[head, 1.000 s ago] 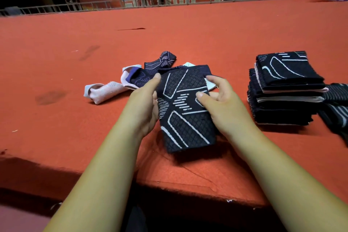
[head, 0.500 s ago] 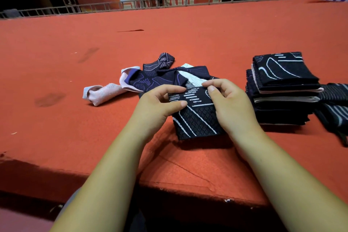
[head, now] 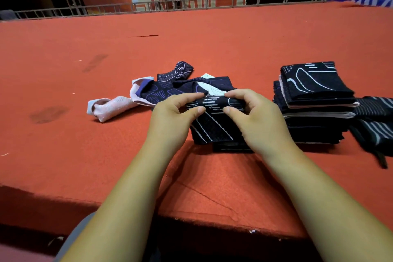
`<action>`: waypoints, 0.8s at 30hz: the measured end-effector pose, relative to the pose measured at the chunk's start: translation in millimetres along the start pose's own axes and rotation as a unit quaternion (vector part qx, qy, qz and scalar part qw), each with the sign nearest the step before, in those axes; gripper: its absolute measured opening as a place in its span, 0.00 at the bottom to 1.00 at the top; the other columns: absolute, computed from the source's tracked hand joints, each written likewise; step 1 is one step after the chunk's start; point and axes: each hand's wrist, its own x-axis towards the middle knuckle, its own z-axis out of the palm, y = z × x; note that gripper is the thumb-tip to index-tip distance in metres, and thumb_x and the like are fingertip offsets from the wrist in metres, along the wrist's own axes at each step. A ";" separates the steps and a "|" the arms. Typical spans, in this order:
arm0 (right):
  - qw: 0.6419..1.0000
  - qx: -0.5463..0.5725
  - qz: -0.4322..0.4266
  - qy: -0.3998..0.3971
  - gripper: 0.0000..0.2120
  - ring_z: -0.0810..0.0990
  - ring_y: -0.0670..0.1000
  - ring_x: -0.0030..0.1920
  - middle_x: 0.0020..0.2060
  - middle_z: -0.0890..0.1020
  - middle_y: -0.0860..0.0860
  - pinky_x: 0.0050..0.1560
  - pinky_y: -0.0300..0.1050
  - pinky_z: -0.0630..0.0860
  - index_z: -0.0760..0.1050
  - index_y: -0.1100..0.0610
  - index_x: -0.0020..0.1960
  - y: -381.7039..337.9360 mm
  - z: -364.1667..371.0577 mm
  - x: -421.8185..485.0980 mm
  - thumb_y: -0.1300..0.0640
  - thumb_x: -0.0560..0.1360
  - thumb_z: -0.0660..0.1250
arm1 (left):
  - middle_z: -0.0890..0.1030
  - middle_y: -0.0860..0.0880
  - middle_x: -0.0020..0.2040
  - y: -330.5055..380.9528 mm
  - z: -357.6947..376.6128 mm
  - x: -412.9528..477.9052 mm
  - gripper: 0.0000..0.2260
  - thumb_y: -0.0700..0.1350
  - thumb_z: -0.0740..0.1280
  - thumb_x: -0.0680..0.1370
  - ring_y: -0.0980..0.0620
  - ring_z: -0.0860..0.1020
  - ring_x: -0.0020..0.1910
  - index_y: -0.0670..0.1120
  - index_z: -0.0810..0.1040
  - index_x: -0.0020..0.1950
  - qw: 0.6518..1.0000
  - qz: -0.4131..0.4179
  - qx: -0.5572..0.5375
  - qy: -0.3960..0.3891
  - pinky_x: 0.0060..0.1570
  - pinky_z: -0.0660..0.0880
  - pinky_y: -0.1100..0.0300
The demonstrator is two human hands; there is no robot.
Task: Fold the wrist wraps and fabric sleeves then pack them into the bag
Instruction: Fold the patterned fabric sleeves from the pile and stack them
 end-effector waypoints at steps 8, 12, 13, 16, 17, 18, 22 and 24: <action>0.999 -0.043 -0.009 0.022 0.06 0.78 0.39 0.52 0.52 0.84 0.41 0.52 0.24 0.67 0.83 0.48 0.56 -0.4 2.8 1.3 0.55 0.80 0.74 | 0.82 0.54 0.49 -3.0 4.2 1.1 0.09 0.43 0.76 0.78 0.55 0.83 0.52 0.57 0.88 0.54 0.995 0.050 0.083 0.033 0.57 0.81 0.45; 0.998 -0.051 -0.019 0.020 0.05 0.77 0.40 0.52 0.52 0.82 0.42 0.53 0.24 0.66 0.81 0.48 0.54 -1.7 2.7 1.2 0.56 0.80 0.73 | 0.76 0.54 0.49 -3.5 2.8 2.2 0.05 0.47 0.76 0.79 0.55 0.78 0.52 0.58 0.84 0.50 0.987 0.079 0.140 0.033 0.57 0.77 0.53; 0.998 -0.055 -0.020 0.017 0.05 0.76 0.41 0.51 0.52 0.80 0.43 0.53 0.25 0.66 0.80 0.48 0.54 -1.5 2.8 1.0 0.55 0.80 0.73 | 0.75 0.53 0.51 -3.4 1.9 2.7 0.04 0.49 0.76 0.79 0.54 0.78 0.54 0.58 0.84 0.50 0.985 0.085 0.146 0.031 0.58 0.76 0.54; 0.999 -0.043 -0.001 0.003 0.05 0.75 0.46 0.52 0.53 0.74 0.44 0.57 0.35 0.70 0.79 0.45 0.53 -0.8 2.0 1.4 0.51 0.79 0.75 | 0.77 0.53 0.53 -4.6 -1.9 4.0 0.03 0.49 0.73 0.80 0.55 0.78 0.55 0.57 0.81 0.50 0.987 0.092 0.133 0.010 0.58 0.74 0.57; 1.000 -0.027 0.013 -0.007 0.05 0.75 0.48 0.52 0.53 0.73 0.43 0.56 0.40 0.71 0.79 0.44 0.52 -2.6 0.1 1.5 0.49 0.79 0.75 | 0.80 0.54 0.52 -3.3 -2.8 3.2 0.03 0.48 0.72 0.81 0.57 0.79 0.53 0.56 0.80 0.50 0.991 0.080 0.104 -0.003 0.57 0.75 0.57; 0.999 -0.004 0.028 -0.026 0.05 0.76 0.48 0.51 0.54 0.74 0.43 0.54 0.42 0.71 0.78 0.43 0.51 -4.0 -2.5 2.1 0.48 0.80 0.74 | 0.82 0.56 0.50 -2.2 -3.1 2.8 0.03 0.47 0.71 0.82 0.58 0.80 0.51 0.55 0.79 0.51 0.996 0.064 0.063 -0.016 0.55 0.76 0.55; 0.984 0.134 0.093 -0.074 0.07 0.82 0.43 0.45 0.48 0.84 0.43 0.47 0.44 0.74 0.77 0.45 0.54 -6.5 -8.0 2.5 0.45 0.81 0.72 | 0.85 0.56 0.47 0.8 1.0 3.3 0.02 0.45 0.69 0.84 0.57 0.81 0.48 0.53 0.80 0.53 0.998 0.024 -0.054 -0.025 0.54 0.79 0.52; 0.956 0.239 0.149 -0.088 0.10 0.87 0.46 0.52 0.52 0.88 0.46 0.56 0.50 0.80 0.78 0.46 0.60 -6.2 -5.2 1.8 0.46 0.81 0.73 | 0.86 0.56 0.45 1.2 5.0 3.5 0.02 0.43 0.69 0.85 0.58 0.81 0.46 0.49 0.81 0.54 0.997 0.006 -0.083 -0.006 0.50 0.78 0.58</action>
